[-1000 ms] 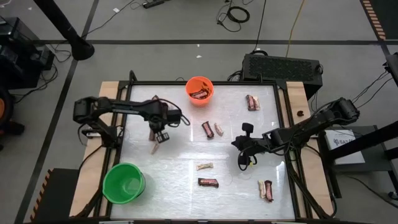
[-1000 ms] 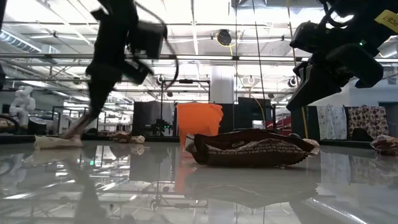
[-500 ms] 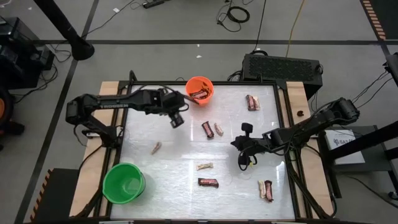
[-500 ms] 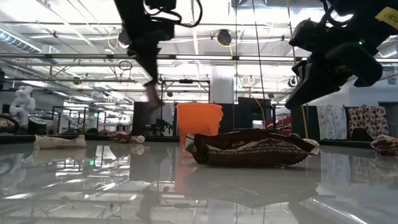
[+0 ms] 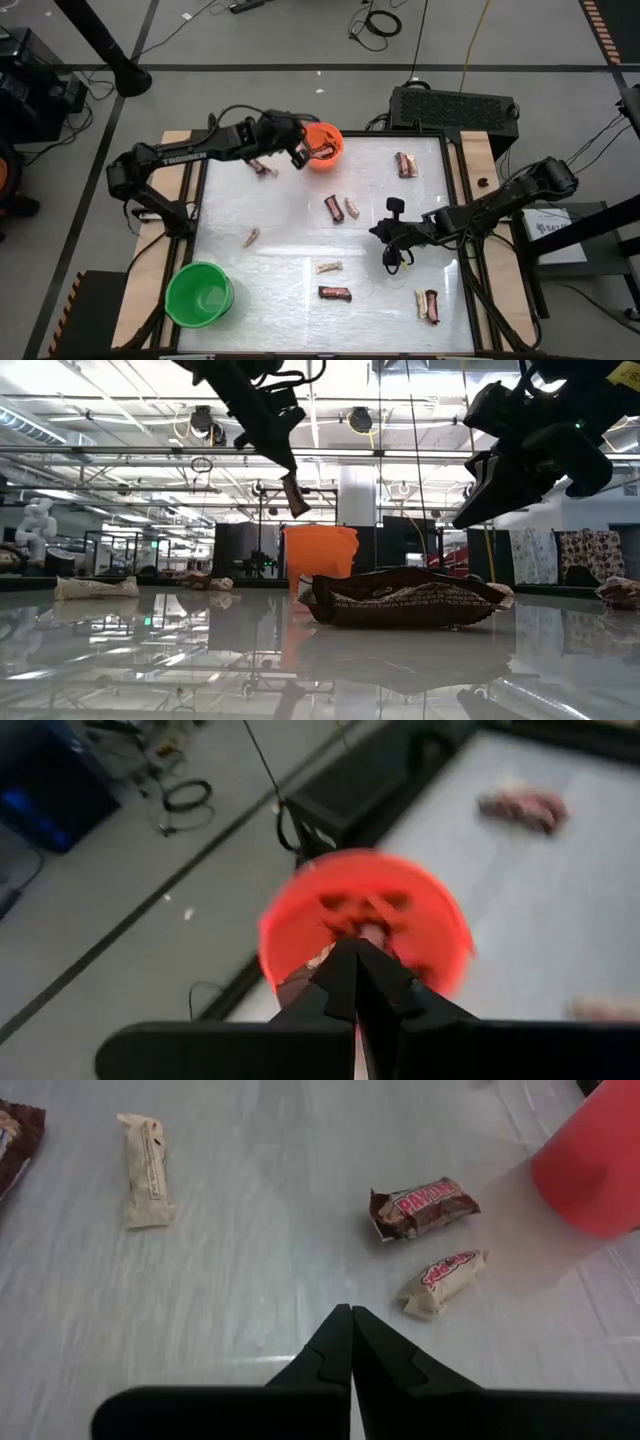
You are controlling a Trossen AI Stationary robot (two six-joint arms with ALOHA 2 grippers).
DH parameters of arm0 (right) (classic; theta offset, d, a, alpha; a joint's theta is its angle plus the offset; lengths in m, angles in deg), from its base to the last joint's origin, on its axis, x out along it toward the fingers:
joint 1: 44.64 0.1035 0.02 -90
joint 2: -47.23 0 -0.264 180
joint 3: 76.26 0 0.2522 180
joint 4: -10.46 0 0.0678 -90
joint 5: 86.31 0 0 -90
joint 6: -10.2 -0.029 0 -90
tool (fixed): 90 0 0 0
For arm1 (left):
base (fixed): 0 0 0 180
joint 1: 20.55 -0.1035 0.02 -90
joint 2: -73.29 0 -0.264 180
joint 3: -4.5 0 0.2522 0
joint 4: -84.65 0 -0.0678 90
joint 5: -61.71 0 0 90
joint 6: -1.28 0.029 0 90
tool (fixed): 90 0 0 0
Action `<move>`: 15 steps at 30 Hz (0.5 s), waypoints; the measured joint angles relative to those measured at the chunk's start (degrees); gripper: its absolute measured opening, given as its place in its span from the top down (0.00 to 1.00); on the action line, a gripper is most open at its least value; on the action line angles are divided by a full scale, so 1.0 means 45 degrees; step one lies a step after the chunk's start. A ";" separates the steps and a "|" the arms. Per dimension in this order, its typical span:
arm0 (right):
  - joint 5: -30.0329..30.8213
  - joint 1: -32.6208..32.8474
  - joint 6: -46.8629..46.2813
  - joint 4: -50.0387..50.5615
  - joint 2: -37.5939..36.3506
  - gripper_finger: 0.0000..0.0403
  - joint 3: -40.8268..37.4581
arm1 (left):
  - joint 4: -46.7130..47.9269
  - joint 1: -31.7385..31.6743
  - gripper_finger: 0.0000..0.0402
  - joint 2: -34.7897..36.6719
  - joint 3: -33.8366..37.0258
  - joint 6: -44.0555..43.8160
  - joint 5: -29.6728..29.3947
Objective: Sort candy by brand, put in halloween buckets
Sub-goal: Put the brown chocolate bar into the orange bucket
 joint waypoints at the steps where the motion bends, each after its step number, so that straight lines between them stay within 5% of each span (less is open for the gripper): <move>1: 0.0000 0.0000 0.0012 0.0000 0.0000 1.00 0.0000 | -0.0390 -0.0139 1.00 -0.0136 -0.0005 -0.0030 0.0017; 15: 0.0010 -0.0001 0.0173 -0.0521 0.0005 1.00 0.0000 | -0.2642 -0.0498 0.97 -0.2454 0.0019 0.0491 0.0209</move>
